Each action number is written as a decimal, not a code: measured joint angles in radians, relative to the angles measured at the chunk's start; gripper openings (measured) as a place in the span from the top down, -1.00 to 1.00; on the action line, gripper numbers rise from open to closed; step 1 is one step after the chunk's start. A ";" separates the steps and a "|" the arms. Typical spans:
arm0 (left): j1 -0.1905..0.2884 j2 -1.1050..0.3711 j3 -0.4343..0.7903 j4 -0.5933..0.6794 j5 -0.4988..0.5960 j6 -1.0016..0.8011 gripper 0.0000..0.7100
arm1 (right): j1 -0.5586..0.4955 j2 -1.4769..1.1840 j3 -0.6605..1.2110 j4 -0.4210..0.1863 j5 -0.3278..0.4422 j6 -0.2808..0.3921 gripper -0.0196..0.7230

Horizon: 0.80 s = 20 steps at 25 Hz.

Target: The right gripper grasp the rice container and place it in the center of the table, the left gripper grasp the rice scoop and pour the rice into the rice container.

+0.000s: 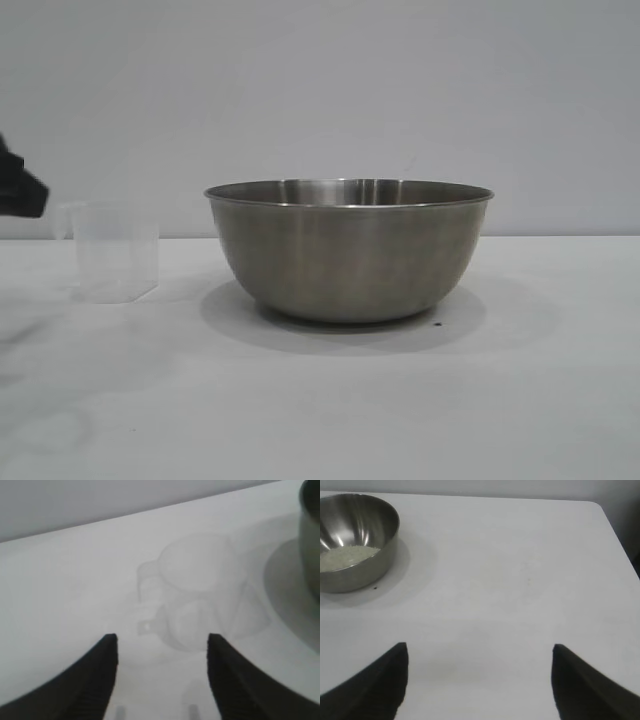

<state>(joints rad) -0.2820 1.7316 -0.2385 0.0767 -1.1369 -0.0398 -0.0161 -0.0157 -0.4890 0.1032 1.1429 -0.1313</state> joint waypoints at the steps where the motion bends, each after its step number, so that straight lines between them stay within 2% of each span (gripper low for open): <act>1: 0.000 -0.015 0.002 0.029 0.000 -0.003 -0.20 | 0.000 0.000 0.000 0.000 0.000 0.000 -0.41; 2: 0.000 -0.029 0.004 0.053 0.000 -0.004 -0.13 | 0.000 0.000 0.000 0.000 0.000 0.000 -0.41; 7: 0.000 -0.137 0.005 0.079 0.000 -0.008 -0.16 | 0.000 0.000 0.000 0.000 0.000 0.000 -0.41; 8: 0.000 -0.165 0.005 0.079 0.000 -0.009 -0.05 | 0.000 0.000 0.000 0.000 0.000 0.000 -0.41; 9: 0.000 -0.190 0.005 0.079 0.010 -0.009 -0.09 | 0.000 0.000 0.000 0.000 0.000 0.000 -0.41; 16: 0.000 -0.390 0.008 0.064 0.225 -0.039 -0.09 | 0.000 0.000 0.000 0.000 0.000 0.000 -0.41; 20: 0.000 -0.484 -0.011 0.064 0.419 -0.081 -0.09 | 0.000 0.000 0.000 0.000 0.000 0.000 -0.41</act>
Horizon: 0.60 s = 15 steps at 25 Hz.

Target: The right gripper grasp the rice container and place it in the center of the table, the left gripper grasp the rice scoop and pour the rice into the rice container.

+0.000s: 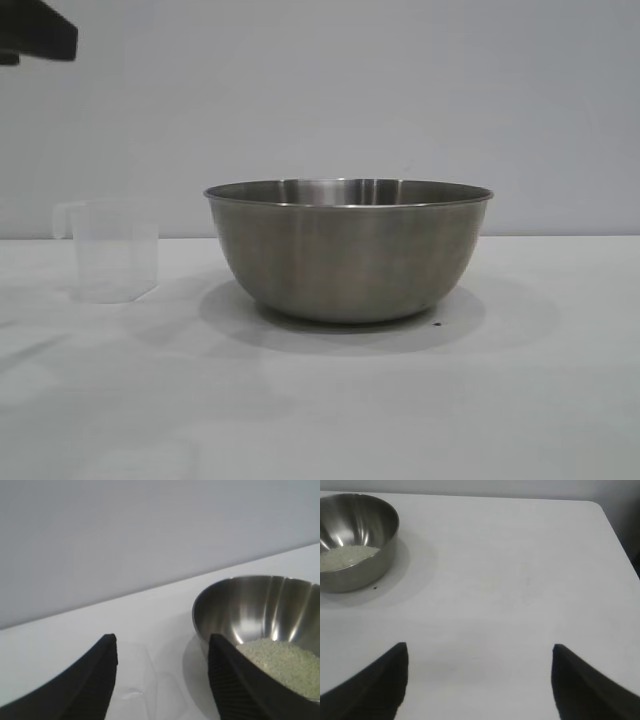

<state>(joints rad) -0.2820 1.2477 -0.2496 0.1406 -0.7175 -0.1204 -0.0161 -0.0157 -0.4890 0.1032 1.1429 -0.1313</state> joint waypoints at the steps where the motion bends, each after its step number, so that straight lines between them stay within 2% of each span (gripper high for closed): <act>1: 0.000 -0.021 -0.009 0.000 0.060 -0.005 -0.09 | 0.000 0.000 0.000 0.000 0.000 0.000 -0.41; 15: 0.000 -0.260 -0.219 0.008 0.864 -0.060 -0.09 | 0.000 0.000 0.000 0.000 0.000 0.000 -0.41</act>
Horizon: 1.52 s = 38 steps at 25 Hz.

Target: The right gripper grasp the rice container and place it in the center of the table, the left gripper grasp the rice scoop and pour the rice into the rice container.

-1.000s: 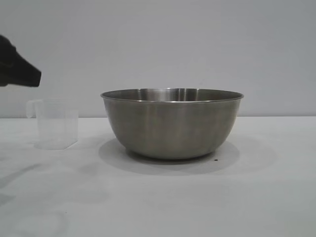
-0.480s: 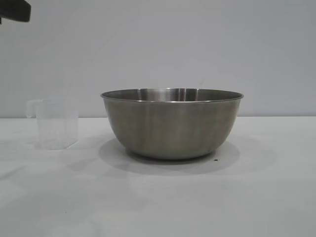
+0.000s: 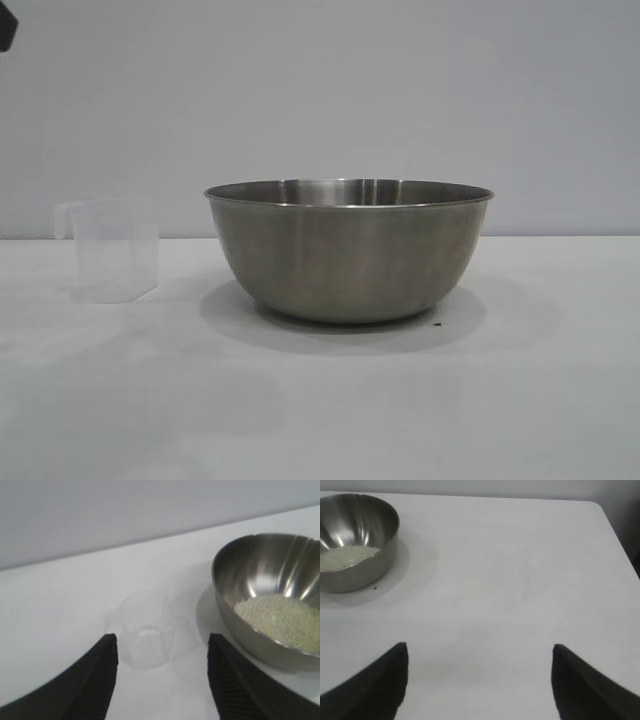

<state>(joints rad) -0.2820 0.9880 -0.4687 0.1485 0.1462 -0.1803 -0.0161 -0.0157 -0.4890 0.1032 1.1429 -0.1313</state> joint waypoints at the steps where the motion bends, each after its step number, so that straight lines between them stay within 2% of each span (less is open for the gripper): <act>1: 0.000 -0.015 -0.011 0.000 0.046 0.000 -0.09 | 0.000 0.000 0.000 0.000 0.000 0.000 -0.41; 6: 0.000 -0.099 -0.054 0.000 0.275 0.088 -0.09 | 0.000 0.000 0.000 0.000 0.000 0.000 -0.41; 12: 0.000 -0.277 -0.106 -0.023 0.576 0.140 -0.09 | 0.000 0.000 0.000 0.000 0.000 0.000 -0.41; 22: 0.000 -0.621 -0.125 -0.150 0.936 0.216 -0.09 | 0.000 0.000 0.000 0.000 0.000 0.000 -0.41; 27: 0.000 -0.775 -0.122 -0.155 0.993 0.218 -0.09 | 0.000 0.000 0.000 0.000 0.000 0.000 -0.41; 31: 0.000 -0.859 -0.073 -0.152 1.014 0.220 -0.09 | 0.000 0.000 0.000 0.000 0.000 0.000 -0.41; 38: 0.000 -0.887 -0.024 -0.124 0.975 0.220 -0.09 | 0.000 0.000 0.000 0.000 0.000 0.000 -0.41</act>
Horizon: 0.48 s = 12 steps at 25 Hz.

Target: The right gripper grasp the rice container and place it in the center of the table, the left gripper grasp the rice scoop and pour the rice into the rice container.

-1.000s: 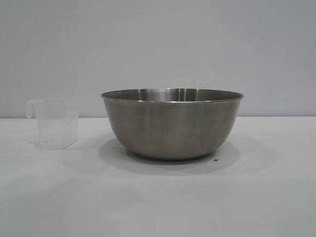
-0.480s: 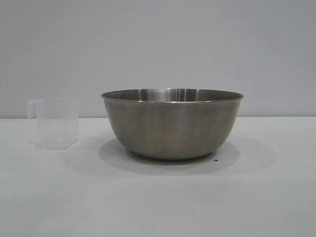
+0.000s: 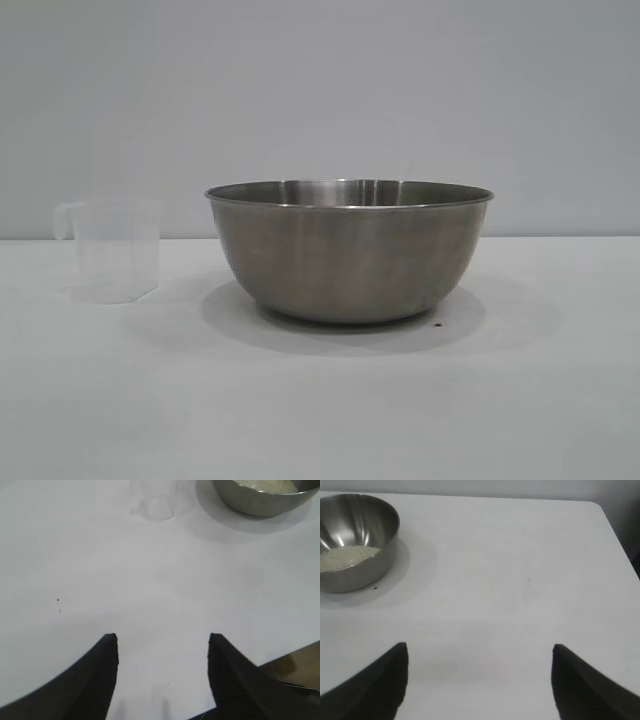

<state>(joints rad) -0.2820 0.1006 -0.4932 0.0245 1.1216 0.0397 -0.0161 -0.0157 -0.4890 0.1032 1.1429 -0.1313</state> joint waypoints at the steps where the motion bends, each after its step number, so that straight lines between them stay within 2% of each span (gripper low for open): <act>1: 0.000 0.000 0.002 0.004 0.000 0.000 -0.09 | 0.000 0.000 0.000 0.000 0.000 0.000 -0.41; 12: 0.000 0.000 0.009 0.016 -0.001 0.000 -0.09 | 0.000 0.000 0.000 0.000 0.000 0.000 -0.41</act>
<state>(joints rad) -0.2820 0.1006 -0.4838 0.0410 1.1208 0.0397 -0.0161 -0.0157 -0.4890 0.1032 1.1429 -0.1313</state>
